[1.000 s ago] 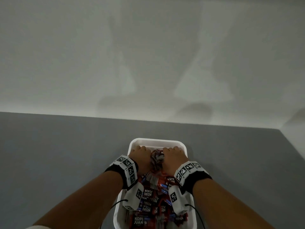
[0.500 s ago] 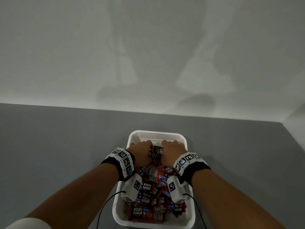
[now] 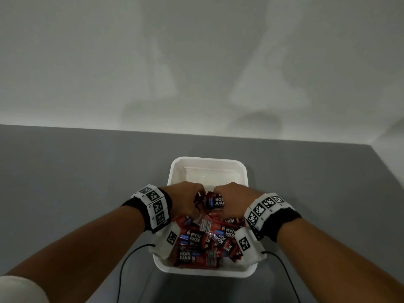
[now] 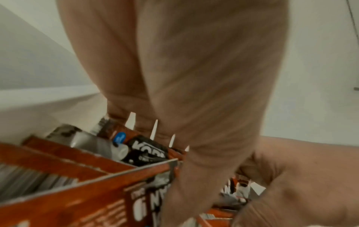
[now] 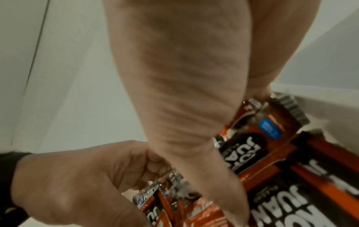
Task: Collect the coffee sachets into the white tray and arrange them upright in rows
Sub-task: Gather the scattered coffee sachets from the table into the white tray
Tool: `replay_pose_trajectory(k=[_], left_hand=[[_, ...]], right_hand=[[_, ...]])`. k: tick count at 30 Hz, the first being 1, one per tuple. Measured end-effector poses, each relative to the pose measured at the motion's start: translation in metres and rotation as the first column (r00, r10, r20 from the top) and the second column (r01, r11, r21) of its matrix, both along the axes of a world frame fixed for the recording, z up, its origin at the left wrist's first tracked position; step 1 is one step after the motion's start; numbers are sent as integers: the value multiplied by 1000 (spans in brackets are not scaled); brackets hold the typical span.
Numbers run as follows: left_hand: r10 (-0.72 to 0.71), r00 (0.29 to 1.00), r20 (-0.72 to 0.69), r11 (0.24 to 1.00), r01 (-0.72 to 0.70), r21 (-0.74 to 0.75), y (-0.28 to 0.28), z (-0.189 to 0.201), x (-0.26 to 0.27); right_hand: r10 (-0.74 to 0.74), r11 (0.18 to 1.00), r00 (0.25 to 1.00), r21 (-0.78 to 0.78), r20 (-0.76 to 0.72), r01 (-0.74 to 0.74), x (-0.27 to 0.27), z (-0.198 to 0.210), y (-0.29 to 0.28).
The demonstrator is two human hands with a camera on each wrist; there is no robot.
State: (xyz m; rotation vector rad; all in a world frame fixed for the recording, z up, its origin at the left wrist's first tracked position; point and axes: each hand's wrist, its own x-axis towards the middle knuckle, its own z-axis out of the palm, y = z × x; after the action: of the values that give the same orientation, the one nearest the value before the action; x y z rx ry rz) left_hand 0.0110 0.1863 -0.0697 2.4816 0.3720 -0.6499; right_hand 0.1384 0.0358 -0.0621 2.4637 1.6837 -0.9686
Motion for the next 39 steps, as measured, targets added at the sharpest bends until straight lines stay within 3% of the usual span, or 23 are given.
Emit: replay_pose_trajectory(k=[3,8,14,17,25,32,34,39], left_hand=[[-37,999,20,996,36,82,-6,-1,-3],[-11,987,161,997,0,71,-17,13,-20],[-127,960,248,986,94,140,-50,2,-67],[-189,955,228,961,133,242,-62,-7,-84],[-191,977,92,922,147,358,-76,-31,-101],[-217,966,137,917,154,368,-68,-24,-78],[-192,978,80,932,156,326,-66,-25,-74],[-186,982,-19,936,183,302,-66,-20,-71]], right_hand=[[17,999,998,48,57,-20,-7,0,-5],[-40,987,988,158,147,17,-20,7,-21],[27,980,996,196,82,-42,-68,-1,-66],[59,987,990,144,125,-77,-79,-17,-82],[84,987,958,107,275,-118,-81,-38,-87],[-9,998,1000,66,-7,9,-67,-16,-54],[-75,996,995,39,-73,78,-56,-18,-38],[-97,994,994,-43,-43,95,-42,-26,-18]])
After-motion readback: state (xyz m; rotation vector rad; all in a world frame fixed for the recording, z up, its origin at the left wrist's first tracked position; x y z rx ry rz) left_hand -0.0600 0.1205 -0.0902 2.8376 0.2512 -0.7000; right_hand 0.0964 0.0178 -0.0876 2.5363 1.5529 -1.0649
